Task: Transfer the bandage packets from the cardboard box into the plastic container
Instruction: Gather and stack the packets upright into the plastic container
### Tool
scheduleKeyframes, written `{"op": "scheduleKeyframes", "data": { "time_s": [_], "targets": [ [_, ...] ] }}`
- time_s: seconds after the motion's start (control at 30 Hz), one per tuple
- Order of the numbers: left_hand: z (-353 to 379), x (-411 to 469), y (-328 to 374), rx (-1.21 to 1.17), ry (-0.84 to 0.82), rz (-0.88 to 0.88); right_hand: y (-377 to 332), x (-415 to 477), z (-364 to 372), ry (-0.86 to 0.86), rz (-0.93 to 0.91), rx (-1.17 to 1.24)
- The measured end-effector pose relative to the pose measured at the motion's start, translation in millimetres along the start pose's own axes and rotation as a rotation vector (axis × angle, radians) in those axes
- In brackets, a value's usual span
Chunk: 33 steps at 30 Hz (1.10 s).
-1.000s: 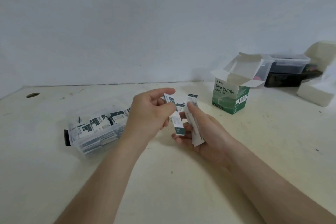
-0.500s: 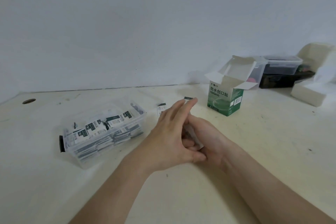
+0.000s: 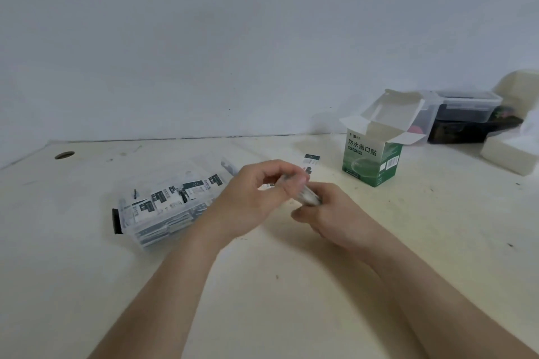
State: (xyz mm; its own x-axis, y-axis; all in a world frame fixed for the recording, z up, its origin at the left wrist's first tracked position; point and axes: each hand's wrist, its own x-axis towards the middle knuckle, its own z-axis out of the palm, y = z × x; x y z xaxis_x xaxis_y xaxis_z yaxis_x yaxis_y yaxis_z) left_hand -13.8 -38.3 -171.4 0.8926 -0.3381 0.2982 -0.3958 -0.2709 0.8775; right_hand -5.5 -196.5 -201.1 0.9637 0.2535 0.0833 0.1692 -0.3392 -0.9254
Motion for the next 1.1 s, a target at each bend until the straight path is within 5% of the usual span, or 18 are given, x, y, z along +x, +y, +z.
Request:
{"op": "scheduleKeyframes", "data": {
  "time_s": [0.13, 0.33, 0.53, 0.8, 1.1],
  "targets": [
    [5, 0, 1, 0.042, 0.086, -0.019, -14, -7, 18, 0.058, -0.084, -0.019],
    [4, 1, 6, 0.454, 0.356, 0.09, -24, -12, 30, 0.063, -0.06, 0.159],
    [-14, 1, 9, 0.262, 0.42, -0.05, -47, -9, 30, -0.008, -0.01, 0.238],
    [-59, -3, 28, -0.075, 0.475, -0.241, -84, -1, 28, 0.143, -0.504, -0.188],
    [-129, -5, 9, 0.578, 0.44, -0.324, -104, 42, 47, 0.152, -0.522, -0.61]
  ]
}}
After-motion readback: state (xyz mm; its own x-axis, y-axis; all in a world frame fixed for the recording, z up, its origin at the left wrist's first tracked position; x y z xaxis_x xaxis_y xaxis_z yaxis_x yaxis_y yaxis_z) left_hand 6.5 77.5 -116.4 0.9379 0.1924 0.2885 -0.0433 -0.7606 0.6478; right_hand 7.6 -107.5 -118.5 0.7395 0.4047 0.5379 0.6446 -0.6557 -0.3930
